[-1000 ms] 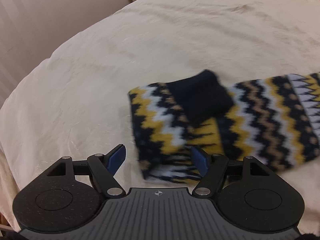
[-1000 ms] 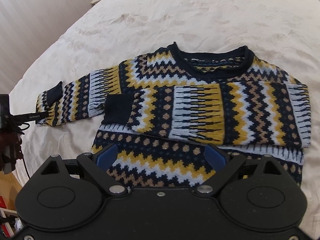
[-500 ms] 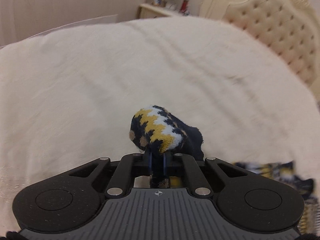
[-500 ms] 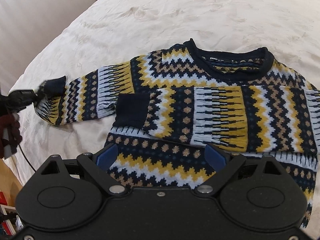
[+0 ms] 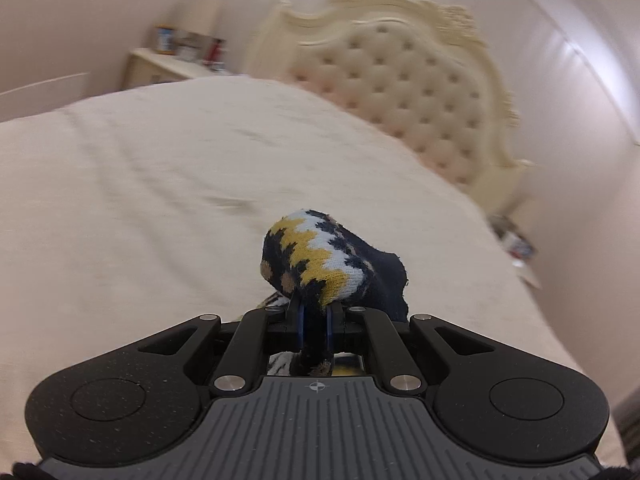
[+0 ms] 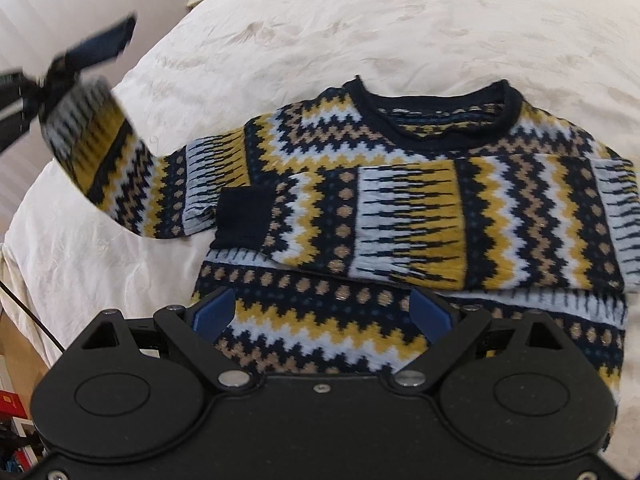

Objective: Fold small clothes
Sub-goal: 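Lift the held sleeve and fold it across the body with the left gripper, then release the sleeve onto the sweater and withdraw the left gripper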

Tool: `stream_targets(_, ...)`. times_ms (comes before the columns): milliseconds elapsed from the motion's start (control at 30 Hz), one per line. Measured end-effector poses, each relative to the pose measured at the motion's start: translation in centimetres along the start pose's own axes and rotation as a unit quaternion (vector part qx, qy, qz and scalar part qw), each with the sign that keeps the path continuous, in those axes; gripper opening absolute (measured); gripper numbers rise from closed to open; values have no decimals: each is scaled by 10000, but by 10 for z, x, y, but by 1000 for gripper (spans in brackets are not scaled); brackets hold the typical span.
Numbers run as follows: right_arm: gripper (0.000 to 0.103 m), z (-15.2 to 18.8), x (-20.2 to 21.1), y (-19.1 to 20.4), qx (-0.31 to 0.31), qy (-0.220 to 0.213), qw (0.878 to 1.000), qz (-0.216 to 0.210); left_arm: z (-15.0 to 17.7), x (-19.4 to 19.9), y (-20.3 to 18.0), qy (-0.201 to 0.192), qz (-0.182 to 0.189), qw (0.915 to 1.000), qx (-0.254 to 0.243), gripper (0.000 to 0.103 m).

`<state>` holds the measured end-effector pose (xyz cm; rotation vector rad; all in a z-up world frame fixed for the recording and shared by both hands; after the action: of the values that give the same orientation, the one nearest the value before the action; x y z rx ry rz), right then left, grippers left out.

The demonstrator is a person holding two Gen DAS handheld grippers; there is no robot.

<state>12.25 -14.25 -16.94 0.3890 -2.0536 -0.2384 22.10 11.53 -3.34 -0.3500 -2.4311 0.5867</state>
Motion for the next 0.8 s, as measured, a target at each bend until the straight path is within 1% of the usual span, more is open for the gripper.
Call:
stream_targets(67, 95, 3, 6, -10, -63, -35, 10000, -9, 8, -16, -24, 92, 165, 9997, -151, 9)
stream_targets(167, 95, 7, 14, -28, -137, -72, 9999, 3, 24, -49, -46, 325, 385, 9986, -150, 9)
stream_targets(233, 95, 12, 20, -40, -194, -101, 9998, 23, 33, -71, -59, 521, 438, 9975, -189, 9)
stream_targets(300, 95, 15, 26, -53, -262, -115, 9996, 53, 54, -83, -71, 751, 485, 9958, -216, 9)
stream_targets(400, 95, 20, 33, -72, -348, -134, 9992, 104, 78, -105, -84, 1077, 534, 9927, -123, 9)
stream_targets(567, 95, 26, 41, -101, -452, -135, 9987, 184, 108, -123, -107, 1413, 512, 9886, -91, 9)
stream_targets(600, 95, 27, 42, -106, -473, -131, 9986, 195, 114, -126, -112, 1471, 520, 9877, -104, 12)
stream_targets(633, 95, 28, 42, -110, -496, -122, 9985, 207, 121, -128, -117, 1556, 543, 9862, -126, 21)
stream_targets(667, 95, 28, 42, -114, -519, -115, 9984, 216, 123, -131, -120, 1669, 618, 9839, -155, 26)
stream_targets(700, 95, 28, 42, -118, -542, -110, 9982, 221, 127, -133, -125, 1751, 684, 9819, -213, 34)
stream_targets(733, 95, 27, 42, -122, -563, -107, 9981, 225, 130, -133, -129, 1792, 742, 9805, -315, 43)
stream_targets(767, 95, 27, 42, -125, -581, -108, 9980, 228, 134, -131, -135, 1794, 818, 9794, -433, 49)
stream_targets(800, 95, 26, 42, -128, -594, -112, 9979, 226, 135, -129, -138, 1785, 923, 9781, -549, 59)
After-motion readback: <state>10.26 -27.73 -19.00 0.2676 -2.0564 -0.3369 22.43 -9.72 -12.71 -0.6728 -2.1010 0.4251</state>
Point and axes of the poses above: each gripper's, at about its wrist camera, not at the fingertips, and x roughly against the way its jaws point, y to its left, z to its underside, the point moved 2 cm from there along -x, roughly the way its jaws point, and after that the axes turned 2 degrees about z, right-handed, at the moved point
